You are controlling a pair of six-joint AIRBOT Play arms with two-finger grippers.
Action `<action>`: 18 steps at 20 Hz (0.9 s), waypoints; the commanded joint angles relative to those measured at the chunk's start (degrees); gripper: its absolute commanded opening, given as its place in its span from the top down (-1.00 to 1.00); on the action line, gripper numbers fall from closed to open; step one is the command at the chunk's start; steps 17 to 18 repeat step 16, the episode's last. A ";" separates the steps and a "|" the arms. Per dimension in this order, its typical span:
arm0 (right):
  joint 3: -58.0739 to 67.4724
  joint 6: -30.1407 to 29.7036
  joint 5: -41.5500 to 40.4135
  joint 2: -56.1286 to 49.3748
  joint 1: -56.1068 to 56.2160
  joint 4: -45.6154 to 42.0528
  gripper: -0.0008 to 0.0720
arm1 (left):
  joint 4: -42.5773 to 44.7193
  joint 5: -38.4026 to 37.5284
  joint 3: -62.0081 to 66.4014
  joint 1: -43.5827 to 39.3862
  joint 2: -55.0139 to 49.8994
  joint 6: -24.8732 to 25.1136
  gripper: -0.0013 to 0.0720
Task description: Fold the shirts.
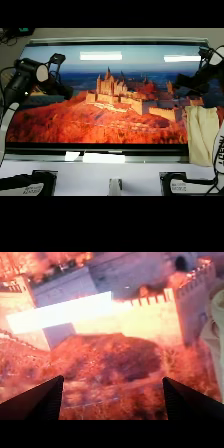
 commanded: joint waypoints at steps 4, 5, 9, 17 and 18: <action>0.15 -0.31 0.39 -1.05 0.72 2.86 -0.92 | 0.42 1.75 -1.42 0.02 0.02 -1.33 -0.97; 0.15 -0.31 0.39 -1.05 0.72 2.86 -0.92 | 0.44 1.75 -1.42 0.02 -0.11 -1.33 -0.97; 0.15 -0.31 0.39 -1.05 0.72 2.86 -0.92 | 0.44 1.75 -1.42 0.02 -0.15 -1.33 -0.97; 0.15 -0.31 0.42 -1.05 0.72 2.86 -0.92 | 0.42 1.75 -1.42 0.02 -0.15 -1.33 -0.97; 0.15 -0.31 0.42 -1.05 0.72 2.86 -0.92 | 0.42 1.75 -1.42 0.02 -0.15 -1.33 -0.97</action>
